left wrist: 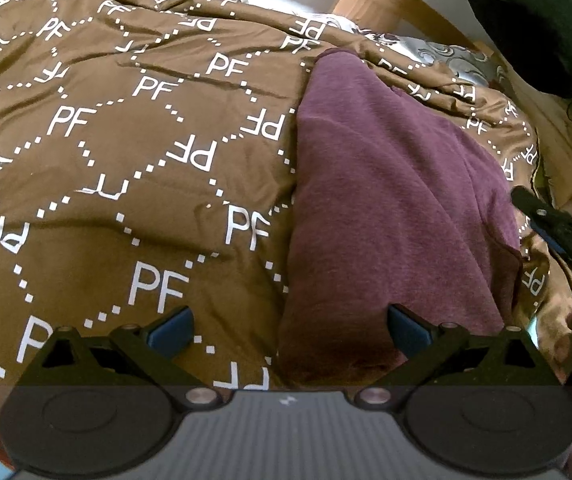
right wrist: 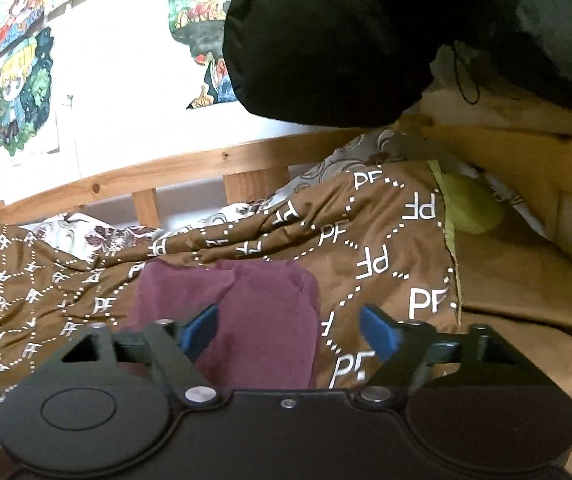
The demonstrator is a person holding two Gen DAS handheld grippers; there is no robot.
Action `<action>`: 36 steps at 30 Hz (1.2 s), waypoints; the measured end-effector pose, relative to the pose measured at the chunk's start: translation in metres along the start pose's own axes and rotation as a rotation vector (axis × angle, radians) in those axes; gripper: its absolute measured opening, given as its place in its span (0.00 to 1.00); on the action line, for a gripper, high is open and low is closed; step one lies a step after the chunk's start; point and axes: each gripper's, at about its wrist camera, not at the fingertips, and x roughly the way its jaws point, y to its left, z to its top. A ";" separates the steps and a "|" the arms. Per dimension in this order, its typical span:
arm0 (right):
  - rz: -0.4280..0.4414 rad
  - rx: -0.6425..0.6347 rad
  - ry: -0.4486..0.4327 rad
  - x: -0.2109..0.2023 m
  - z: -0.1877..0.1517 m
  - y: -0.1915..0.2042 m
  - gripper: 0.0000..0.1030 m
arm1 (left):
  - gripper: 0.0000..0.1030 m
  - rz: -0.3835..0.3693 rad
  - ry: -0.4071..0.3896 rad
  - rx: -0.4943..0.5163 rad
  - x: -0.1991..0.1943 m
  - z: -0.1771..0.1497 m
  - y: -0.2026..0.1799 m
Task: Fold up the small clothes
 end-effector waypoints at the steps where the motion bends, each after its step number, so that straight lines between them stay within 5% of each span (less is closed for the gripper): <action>1: -0.005 0.012 0.015 0.006 -0.001 -0.002 0.65 | 1.00 0.002 -0.004 0.005 0.000 -0.001 -0.001; 8: 0.041 0.102 0.090 0.021 -0.010 -0.008 0.31 | 1.00 0.007 -0.023 0.024 0.002 -0.002 -0.003; 17: 0.002 -0.144 -0.005 0.021 -0.007 0.026 0.16 | 1.00 0.003 -0.029 0.027 0.000 -0.003 -0.003; 23: -0.027 -0.191 -0.020 0.030 -0.002 0.018 0.12 | 1.00 -0.001 -0.035 0.033 0.000 -0.004 -0.003; 28: 0.001 -0.079 0.007 0.041 0.001 -0.003 0.12 | 1.00 0.001 -0.040 0.036 0.001 -0.005 -0.004; 33: 0.041 -0.001 0.009 0.041 0.002 -0.012 0.23 | 1.00 0.001 -0.044 0.037 0.001 -0.005 -0.004; 36: 0.047 0.078 0.020 0.045 0.003 -0.022 0.47 | 1.00 -0.002 -0.042 0.036 0.001 -0.005 -0.003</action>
